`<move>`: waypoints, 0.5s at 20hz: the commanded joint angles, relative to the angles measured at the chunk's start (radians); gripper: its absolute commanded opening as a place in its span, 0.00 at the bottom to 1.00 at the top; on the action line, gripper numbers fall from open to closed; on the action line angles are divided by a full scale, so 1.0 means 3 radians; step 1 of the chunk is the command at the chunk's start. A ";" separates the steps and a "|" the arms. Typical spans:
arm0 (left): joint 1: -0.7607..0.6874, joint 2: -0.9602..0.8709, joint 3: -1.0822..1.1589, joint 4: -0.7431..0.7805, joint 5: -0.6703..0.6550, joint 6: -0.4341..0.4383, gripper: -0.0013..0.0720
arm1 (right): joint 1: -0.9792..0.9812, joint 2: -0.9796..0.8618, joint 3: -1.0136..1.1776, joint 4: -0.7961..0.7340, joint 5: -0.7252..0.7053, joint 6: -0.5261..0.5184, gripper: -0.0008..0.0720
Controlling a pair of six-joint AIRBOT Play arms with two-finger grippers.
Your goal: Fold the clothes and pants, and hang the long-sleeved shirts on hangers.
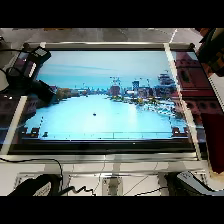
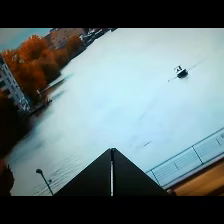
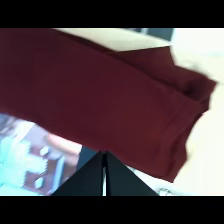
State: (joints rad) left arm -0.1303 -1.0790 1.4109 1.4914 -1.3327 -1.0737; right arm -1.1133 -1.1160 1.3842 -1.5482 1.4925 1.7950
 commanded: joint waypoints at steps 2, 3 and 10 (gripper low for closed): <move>0.0004 0.0003 0.0000 0.0001 0.0000 0.0000 0.03 | 0.0632 0.0000 -0.0122 0.0195 -0.0173 -0.0206 0.03; 0.0004 0.0003 0.0000 0.0001 0.0001 0.0000 0.03 | 0.0928 0.0000 -0.0164 0.0188 -0.0264 -0.0299 0.03; 0.0004 0.0003 0.0000 0.0003 0.0000 0.0000 0.03 | 0.3118 0.0008 -0.0234 0.0187 -0.1219 -0.0673 0.03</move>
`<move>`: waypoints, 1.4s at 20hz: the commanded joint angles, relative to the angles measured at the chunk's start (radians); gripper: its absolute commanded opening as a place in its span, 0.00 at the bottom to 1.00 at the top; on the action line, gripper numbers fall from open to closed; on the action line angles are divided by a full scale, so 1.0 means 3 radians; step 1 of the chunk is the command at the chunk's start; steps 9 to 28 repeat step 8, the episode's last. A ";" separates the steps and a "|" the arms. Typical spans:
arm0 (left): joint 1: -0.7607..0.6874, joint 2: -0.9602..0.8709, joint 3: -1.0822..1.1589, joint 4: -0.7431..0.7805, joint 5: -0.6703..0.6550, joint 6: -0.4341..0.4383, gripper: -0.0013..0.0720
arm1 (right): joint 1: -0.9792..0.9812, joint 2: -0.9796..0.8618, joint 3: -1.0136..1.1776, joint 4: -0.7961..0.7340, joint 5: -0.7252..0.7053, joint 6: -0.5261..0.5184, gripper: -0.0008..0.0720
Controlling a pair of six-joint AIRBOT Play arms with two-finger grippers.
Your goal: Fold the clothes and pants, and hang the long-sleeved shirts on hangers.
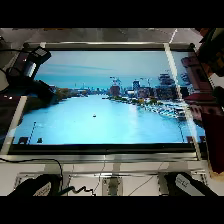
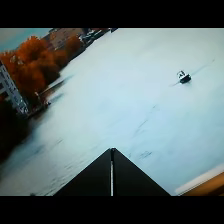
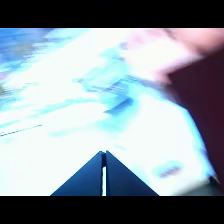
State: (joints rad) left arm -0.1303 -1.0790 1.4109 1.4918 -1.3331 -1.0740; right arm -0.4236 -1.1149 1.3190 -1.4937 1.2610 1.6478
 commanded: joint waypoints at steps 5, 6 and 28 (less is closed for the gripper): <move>0.0004 0.0003 0.0000 0.0001 0.0001 0.0001 0.03 | 0.2112 -0.0001 -0.0017 -0.0010 -0.0965 -0.0582 0.03; 0.0004 0.0003 0.0000 0.0000 0.0001 0.0001 0.03 | 0.2266 -0.0006 -0.0017 -0.0010 -0.1007 -0.0582 0.03; 0.0004 0.0003 0.0000 0.0000 0.0001 0.0001 0.03 | 0.2488 -0.0028 -0.0017 -0.0009 -0.1072 -0.0581 0.03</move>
